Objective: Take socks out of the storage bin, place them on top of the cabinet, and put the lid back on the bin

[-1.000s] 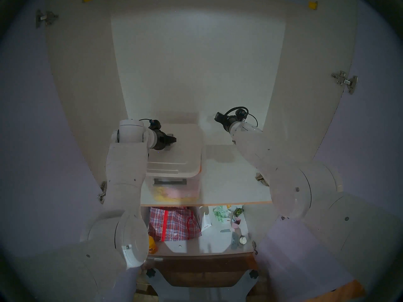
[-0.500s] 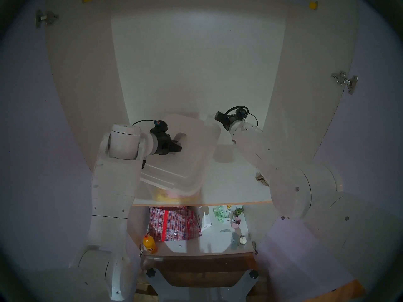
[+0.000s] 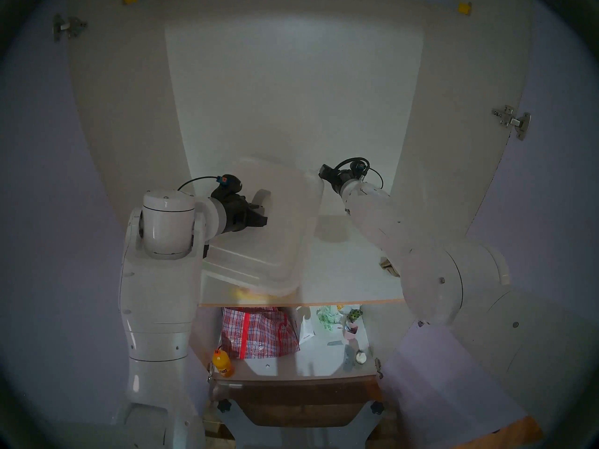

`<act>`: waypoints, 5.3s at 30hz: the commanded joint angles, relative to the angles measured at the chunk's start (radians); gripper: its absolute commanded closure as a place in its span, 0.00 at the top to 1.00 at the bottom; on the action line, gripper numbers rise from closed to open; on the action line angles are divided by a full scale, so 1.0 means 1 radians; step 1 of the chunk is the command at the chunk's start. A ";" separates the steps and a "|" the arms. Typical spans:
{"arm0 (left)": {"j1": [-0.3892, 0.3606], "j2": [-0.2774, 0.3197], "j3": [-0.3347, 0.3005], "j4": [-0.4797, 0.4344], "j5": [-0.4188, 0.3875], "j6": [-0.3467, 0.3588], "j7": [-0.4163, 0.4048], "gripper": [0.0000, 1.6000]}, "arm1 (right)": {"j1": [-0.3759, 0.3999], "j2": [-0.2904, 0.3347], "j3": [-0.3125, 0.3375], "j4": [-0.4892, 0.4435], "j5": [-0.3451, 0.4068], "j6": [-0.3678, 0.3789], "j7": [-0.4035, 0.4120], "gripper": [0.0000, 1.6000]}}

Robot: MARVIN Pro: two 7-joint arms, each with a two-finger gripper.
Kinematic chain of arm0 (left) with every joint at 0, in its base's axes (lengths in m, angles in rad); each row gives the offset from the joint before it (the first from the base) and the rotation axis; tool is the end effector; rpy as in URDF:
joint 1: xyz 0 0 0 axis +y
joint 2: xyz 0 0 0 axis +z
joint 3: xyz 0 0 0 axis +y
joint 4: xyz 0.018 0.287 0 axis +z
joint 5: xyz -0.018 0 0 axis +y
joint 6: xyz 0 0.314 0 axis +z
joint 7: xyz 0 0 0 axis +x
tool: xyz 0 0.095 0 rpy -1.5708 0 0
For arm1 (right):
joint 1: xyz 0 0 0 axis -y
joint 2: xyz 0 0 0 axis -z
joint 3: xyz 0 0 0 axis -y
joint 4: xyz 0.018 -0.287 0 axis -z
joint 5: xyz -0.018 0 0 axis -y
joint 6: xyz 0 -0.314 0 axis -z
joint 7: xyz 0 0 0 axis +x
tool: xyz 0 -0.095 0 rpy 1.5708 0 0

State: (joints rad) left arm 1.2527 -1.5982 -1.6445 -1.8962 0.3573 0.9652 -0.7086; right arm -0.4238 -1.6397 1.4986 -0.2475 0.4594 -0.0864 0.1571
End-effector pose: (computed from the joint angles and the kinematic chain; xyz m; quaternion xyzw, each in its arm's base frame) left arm 0.4495 -0.0160 -0.1292 0.8133 -0.1581 0.5482 0.1136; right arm 0.6664 0.0649 -0.1769 -0.7136 0.0831 -0.6625 0.2121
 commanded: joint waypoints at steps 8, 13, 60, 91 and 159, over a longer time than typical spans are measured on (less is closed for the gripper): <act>-0.043 -0.128 -0.014 0.021 0.138 -0.005 0.105 0.00 | 0.048 -0.003 -0.001 0.010 -0.003 -0.052 0.018 1.00; -0.073 -0.152 -0.032 0.053 0.188 -0.005 0.107 0.00 | 0.053 -0.004 -0.001 0.020 -0.003 -0.058 0.021 1.00; -0.380 -0.381 -0.350 0.465 0.429 -0.005 0.099 0.00 | 0.076 -0.006 0.001 0.064 -0.002 -0.082 0.032 1.00; -0.448 -0.300 -0.402 0.638 0.373 -0.125 0.095 0.00 | 0.080 -0.006 0.001 0.073 -0.002 -0.087 0.035 1.00; -0.507 -0.115 -0.259 0.522 0.339 -0.100 -0.039 1.00 | 0.083 -0.006 0.002 0.077 -0.002 -0.086 0.035 1.00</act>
State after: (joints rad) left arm 0.7883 -1.7418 -1.8890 -1.2913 0.7167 0.8711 -0.7146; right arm -0.3761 -1.6442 1.5003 -0.1471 0.4578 -0.1562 0.1857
